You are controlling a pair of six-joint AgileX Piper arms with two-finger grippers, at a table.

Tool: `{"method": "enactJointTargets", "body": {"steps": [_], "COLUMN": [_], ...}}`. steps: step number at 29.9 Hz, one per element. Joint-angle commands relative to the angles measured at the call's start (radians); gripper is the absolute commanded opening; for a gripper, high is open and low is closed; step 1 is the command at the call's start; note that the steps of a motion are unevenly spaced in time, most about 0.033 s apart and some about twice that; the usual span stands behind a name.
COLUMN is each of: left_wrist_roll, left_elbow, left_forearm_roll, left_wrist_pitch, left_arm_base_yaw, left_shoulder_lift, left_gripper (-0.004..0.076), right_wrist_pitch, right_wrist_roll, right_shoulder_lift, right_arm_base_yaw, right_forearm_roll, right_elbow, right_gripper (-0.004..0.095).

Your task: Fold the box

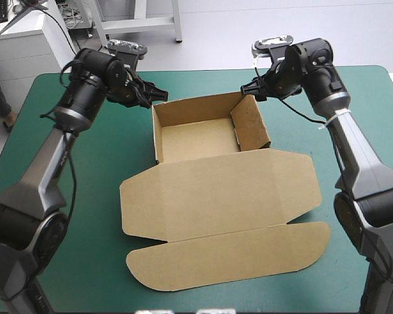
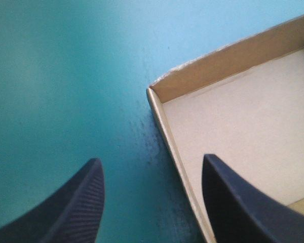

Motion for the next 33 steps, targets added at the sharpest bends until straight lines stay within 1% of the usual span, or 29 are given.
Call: {"method": "enactJointTargets", "body": {"steps": [1, 4, 7, 10, 14, 18, 23, 25, 27, 31, 33], "left_wrist_roll": [0.049, 0.080, 0.100, 0.193, 0.311, 0.342, 0.329, 0.282, 0.227, 0.123, 0.123], "left_elbow": [-0.035, -0.035, -0.030, 0.005, 0.122, 0.321, 0.632, 0.776, 0.915, 1.159, 1.254], "left_forearm_roll": [0.008, 0.000, -0.007, -0.075, -0.227, -0.269, -0.253, -0.234, -0.196, -0.113, -0.103], "left_wrist_pitch": [0.050, 0.050, 0.050, 0.050, 0.050, 0.009, -0.139, -0.203, -0.236, -0.272, -0.280], "left_arm_base_yaw": [-0.005, -0.005, -0.005, -0.005, -0.005, -0.005, -0.005, -0.005, -0.005, -0.005, -0.005], "left_shoulder_lift": [-0.166, -0.254, -0.337, -0.423, -0.576, -0.751, -1.030, -1.158, -1.271, -1.487, -1.587], "left_gripper": [0.0408, 0.0391, 0.0335, 0.0220, -0.0006, -0.0008, -0.0009, -0.0009, -0.0008, -0.0009, -0.0008], "right_wrist_pitch": [0.003, 0.003, 0.003, 0.003, 0.003, 0.003, 0.003, 0.003, 0.003, 0.003, 0.003], "right_wrist_roll": [-0.014, -0.015, -0.015, -0.015, -0.015, -0.015, -0.015, -0.018, -0.026, -0.030, -0.030], "right_shoulder_lift": [-0.135, -0.189, -0.234, -0.277, -0.333, -0.380, -0.381, -0.363, -0.338, -0.260, -0.208], "right_arm_base_yaw": [-0.008, -0.008, -0.008, -0.008, -0.008, -0.008, -0.008, -0.008, -0.008, -0.008, -0.008], "right_forearm_roll": [-0.006, -0.006, -0.006, 0.004, 0.031, 0.031, 0.025, 0.023, 0.018, 0.016, 0.016], "right_elbow": [-0.034, -0.034, -0.034, -0.030, -0.013, 0.025, 0.056, 0.074, 0.087, 0.104, 0.104], "right_gripper": [0.0570, 0.0567, 0.0567, 0.0567, 0.0567, 0.0567, 0.0567, 0.0567, 0.0567, 0.0567, 0.0567]}}
